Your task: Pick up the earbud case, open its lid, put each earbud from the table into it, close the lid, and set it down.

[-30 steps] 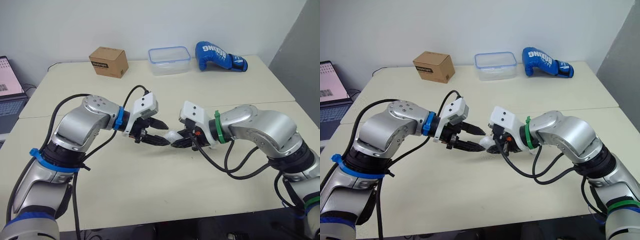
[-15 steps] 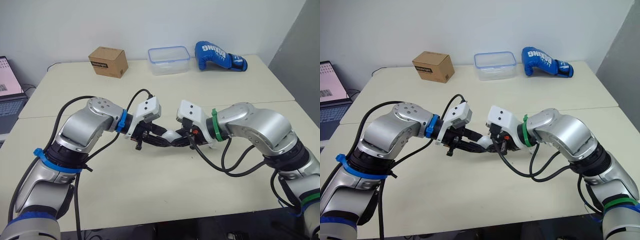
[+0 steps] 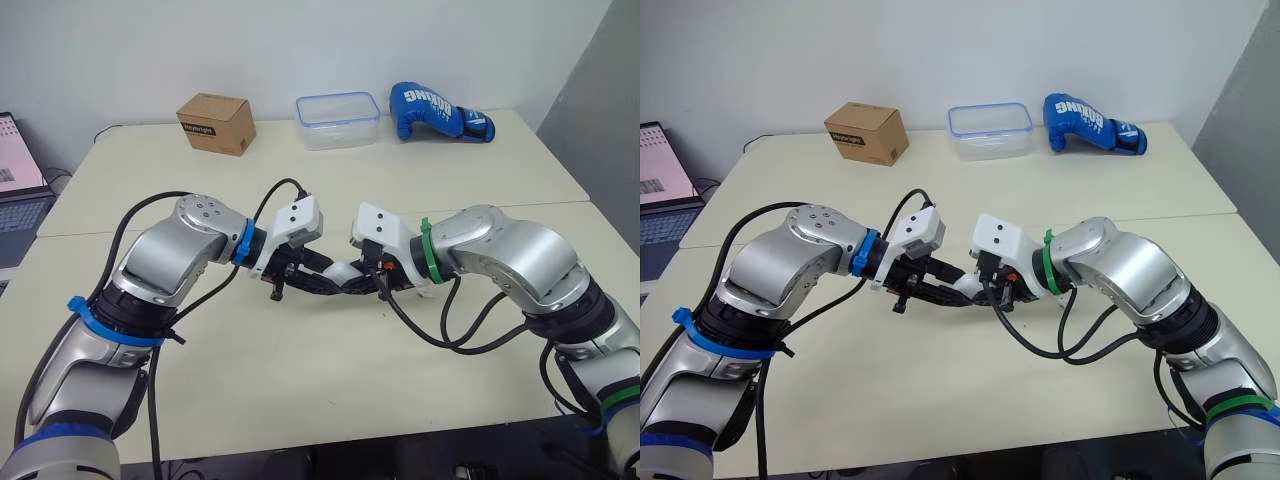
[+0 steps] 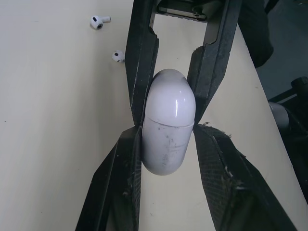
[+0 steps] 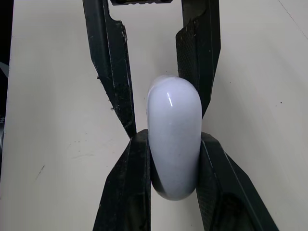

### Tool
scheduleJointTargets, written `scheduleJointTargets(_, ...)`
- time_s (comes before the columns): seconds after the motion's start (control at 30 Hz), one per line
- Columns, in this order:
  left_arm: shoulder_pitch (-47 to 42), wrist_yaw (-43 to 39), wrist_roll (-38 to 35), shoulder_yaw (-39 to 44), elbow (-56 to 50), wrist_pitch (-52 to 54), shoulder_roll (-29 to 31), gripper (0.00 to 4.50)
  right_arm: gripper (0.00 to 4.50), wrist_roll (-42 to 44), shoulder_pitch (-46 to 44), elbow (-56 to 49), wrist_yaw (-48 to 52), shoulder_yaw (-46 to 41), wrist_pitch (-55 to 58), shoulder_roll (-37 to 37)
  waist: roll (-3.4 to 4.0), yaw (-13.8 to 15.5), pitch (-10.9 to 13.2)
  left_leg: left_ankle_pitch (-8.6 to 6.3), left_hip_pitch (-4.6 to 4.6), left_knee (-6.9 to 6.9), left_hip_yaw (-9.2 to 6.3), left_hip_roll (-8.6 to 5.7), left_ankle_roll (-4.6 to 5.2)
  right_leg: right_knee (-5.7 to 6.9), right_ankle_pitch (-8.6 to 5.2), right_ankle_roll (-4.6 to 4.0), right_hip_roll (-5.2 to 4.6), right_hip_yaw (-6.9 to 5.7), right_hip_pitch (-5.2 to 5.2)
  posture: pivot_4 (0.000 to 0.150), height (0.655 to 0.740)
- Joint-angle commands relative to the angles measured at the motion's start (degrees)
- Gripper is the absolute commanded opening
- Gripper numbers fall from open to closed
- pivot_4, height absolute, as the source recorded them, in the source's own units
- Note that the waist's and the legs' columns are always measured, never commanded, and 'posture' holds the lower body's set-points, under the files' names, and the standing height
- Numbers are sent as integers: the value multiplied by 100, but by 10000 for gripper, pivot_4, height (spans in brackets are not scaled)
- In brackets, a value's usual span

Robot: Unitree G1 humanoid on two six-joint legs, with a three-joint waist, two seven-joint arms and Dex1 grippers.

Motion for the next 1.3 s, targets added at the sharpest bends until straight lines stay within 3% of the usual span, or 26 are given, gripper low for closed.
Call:
scheduleJointTargets(0.03,-140,-138,-15,133,-81,-64,145,12595,8143,-19,-30,-230,155,-19,-97,-10,0,0,0,0,0,0,0,0,0,0,0,0,0,-1,0,1500,7307)
scheduleJointTargets(0.13,-134,-57,77,71,-55,-86,119,12575,8143,-19,-40,-219,152,-38,-91,2,0,0,0,0,-1,0,0,0,0,0,0,0,0,0,0,1500,7307)
scheduleJointTargets(0.37,-85,22,257,19,31,-235,62,34419,8143,-40,-21,-229,171,-66,-46,-4,0,0,0,0,-1,1,1,-1,0,1,0,0,0,0,-1,1500,7307)
scheduleJointTargets(0.77,-138,-72,33,182,-161,44,92,34419,8143,-108,-5,-193,175,-30,-4,-40,0,-1,0,0,-1,2,1,0,0,2,0,0,0,0,-1,1500,7307)
scheduleJointTargets(0.87,-133,-77,-31,191,-239,124,116,28685,8143,-126,3,-179,162,-44,19,-4,0,-1,0,0,-1,2,1,0,0,1,0,0,0,0,-1,1500,7307)
scheduleJointTargets(0.97,-114,-66,-36,149,-293,156,141,19653,8143,-153,-1,-161,167,-54,30,23,0,-1,0,0,-1,2,1,0,0,2,0,0,0,0,-1,1500,7307)
scheduleJointTargets(1.27,-170,-61,-45,134,-267,179,116,19653,8143,-182,-6,-151,163,-66,81,70,0,-1,0,0,-1,3,1,-1,0,2,0,0,0,1,-1,1500,7307)
scheduleJointTargets(1.3,-169,-52,-57,137,-270,187,95,17876,8143,-181,-4,-153,162,-68,87,72,0,-1,0,0,-1,3,1,0,0,2,0,0,0,1,-1,1500,7307)
